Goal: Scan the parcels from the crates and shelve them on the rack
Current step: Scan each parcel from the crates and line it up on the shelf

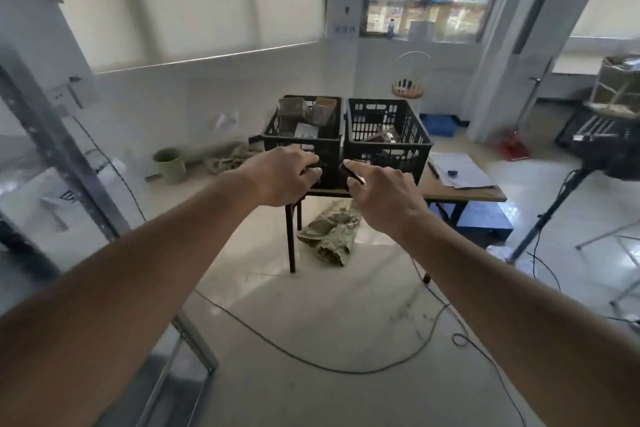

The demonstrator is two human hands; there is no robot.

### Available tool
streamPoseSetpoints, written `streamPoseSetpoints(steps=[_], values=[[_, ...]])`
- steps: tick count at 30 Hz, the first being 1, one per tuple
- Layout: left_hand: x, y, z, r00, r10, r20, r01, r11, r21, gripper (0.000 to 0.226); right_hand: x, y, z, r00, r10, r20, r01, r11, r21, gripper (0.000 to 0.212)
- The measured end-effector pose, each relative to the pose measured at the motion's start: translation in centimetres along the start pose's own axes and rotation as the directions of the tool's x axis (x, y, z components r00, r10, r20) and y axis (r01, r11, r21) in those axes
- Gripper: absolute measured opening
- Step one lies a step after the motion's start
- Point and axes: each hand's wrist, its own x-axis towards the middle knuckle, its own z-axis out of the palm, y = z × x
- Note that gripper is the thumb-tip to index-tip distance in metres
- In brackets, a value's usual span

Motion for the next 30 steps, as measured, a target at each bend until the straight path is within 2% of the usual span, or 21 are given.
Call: streamPoseSetpoints(steps=[6, 11, 20, 26, 30], values=[[12.8, 1.2, 2.0, 0.991, 0.096, 0.090, -0.096, 0.995, -0.009, 0.057, 7.7, 7.4, 1.8, 0.989, 0.147, -0.020, -0.148, 0.989, -0.032, 0.060], [23.9, 3.3, 3.8, 0.983, 0.154, 0.102, -0.153, 0.988, -0.014, 0.052, 15.5, 14.8, 3.2, 0.981, 0.190, -0.035, -0.192, 0.979, -0.065, 0.054], [43.8, 4.4, 8.9, 0.977, 0.098, 0.188, -0.093, 0.995, -0.034, 0.056, 31.2, 27.3, 6.8, 0.969, 0.239, 0.057, -0.239, 0.971, -0.020, 0.056], [54.2, 2.7, 11.0, 0.973, 0.056, 0.225, -0.046, 0.998, -0.052, 0.057, 40.0, 31.5, 9.7, 0.963, 0.238, 0.131, -0.237, 0.971, -0.020, 0.054], [61.2, 1.4, 12.9, 0.957, 0.069, 0.282, -0.047, 0.995, -0.083, 0.049, 45.8, 34.2, 12.3, 0.948, 0.269, 0.172, -0.278, 0.960, 0.033, 0.054]])
